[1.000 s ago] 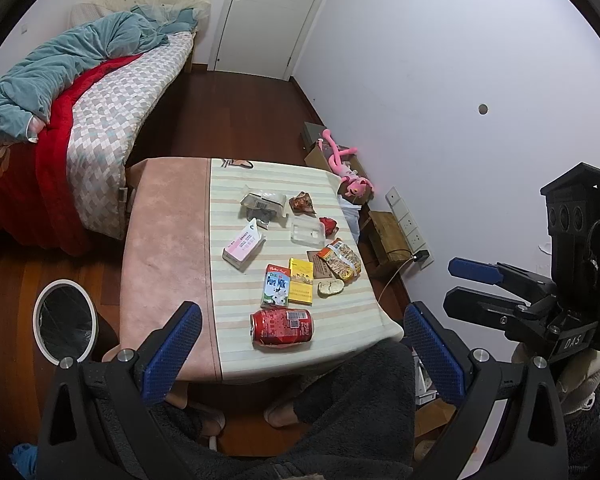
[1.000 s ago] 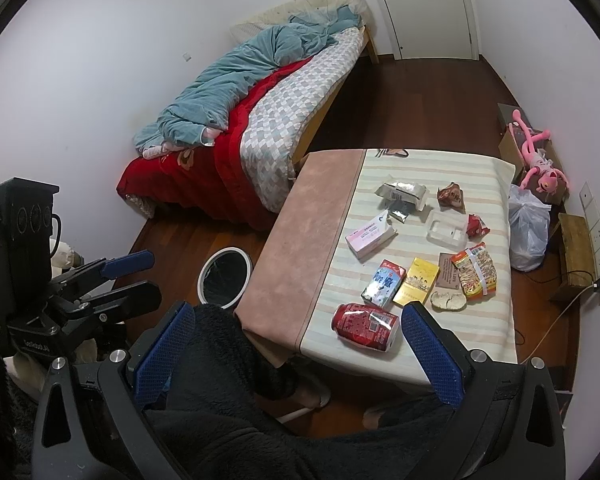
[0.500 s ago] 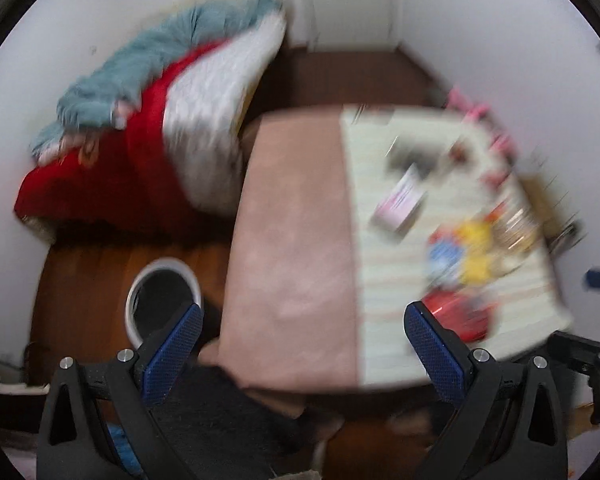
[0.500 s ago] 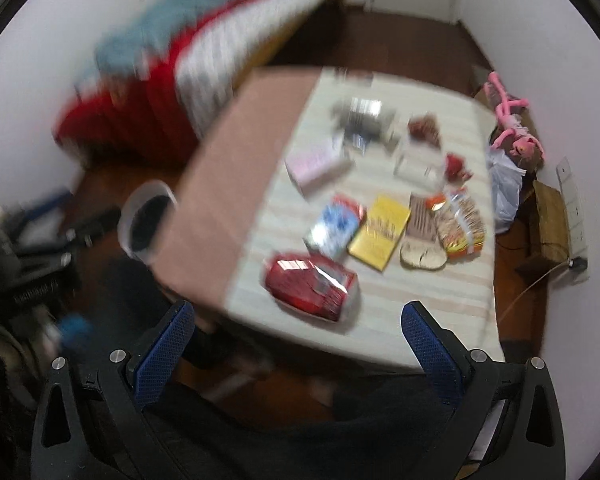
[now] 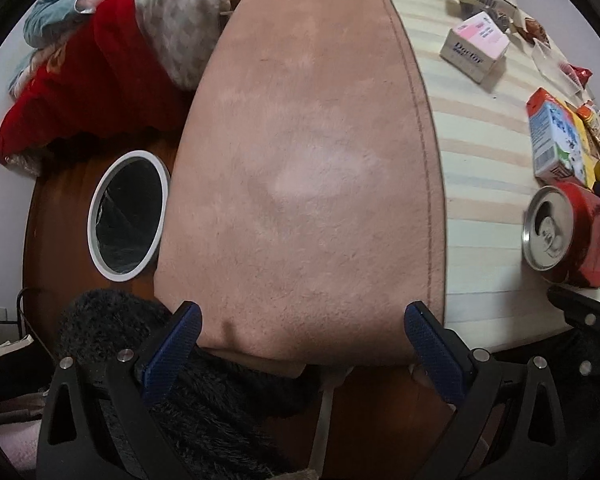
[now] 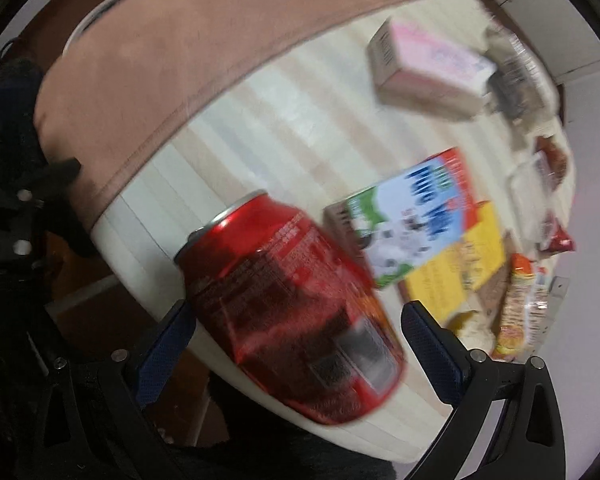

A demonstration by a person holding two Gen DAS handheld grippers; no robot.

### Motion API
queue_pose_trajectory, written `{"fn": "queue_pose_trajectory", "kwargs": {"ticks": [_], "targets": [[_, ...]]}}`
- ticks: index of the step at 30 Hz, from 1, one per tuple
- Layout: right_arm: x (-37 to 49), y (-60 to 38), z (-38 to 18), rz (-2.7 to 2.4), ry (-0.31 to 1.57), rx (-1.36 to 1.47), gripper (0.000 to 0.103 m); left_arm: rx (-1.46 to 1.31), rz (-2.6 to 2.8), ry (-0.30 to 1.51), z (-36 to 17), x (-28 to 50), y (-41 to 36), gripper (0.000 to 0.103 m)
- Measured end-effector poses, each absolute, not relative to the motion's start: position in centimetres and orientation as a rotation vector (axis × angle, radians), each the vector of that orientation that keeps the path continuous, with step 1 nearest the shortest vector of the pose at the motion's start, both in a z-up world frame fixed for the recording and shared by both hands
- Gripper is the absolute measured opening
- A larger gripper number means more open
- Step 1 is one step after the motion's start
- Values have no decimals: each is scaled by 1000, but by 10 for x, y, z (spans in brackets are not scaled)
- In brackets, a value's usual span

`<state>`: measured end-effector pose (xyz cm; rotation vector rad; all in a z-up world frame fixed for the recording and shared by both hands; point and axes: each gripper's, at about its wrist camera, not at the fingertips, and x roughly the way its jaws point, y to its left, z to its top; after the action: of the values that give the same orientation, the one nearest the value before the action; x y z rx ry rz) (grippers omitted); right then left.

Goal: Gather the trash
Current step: 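Grasp the red Coke can with the right tool while the left tool grasps the Pure Milk carton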

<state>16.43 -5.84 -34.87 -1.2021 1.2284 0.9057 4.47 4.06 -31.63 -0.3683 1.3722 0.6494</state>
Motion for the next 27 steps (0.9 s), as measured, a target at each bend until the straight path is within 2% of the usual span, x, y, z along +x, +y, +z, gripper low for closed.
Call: {"fn": "queue_pose_trajectory", "kwargs": {"ticks": [7, 10, 14, 18, 23, 26, 27], "targets": [[199, -109, -345, 755, 1430, -765, 97, -320, 639, 1343, -302, 62, 41, 103], [237, -172, -339, 600, 1550, -356, 97, -314, 598, 1321, -291, 85, 36, 103], [280, -248, -334, 366, 1532, -40, 96, -318, 508, 1291, -277, 126, 21, 103], [317, -283, -338, 255, 1528, 97, 96, -369, 369, 1289, -277, 180, 6, 103], [336, -279, -344, 312, 1587, 97, 97, -411, 239, 1343, -298, 237, -17, 103], [339, -268, -337, 357, 1563, 5, 97, -391, 200, 1351, -304, 254, -24, 87], [337, -264, -333, 375, 1557, -40, 97, -376, 193, 1354, -305, 258, -25, 77]]}}
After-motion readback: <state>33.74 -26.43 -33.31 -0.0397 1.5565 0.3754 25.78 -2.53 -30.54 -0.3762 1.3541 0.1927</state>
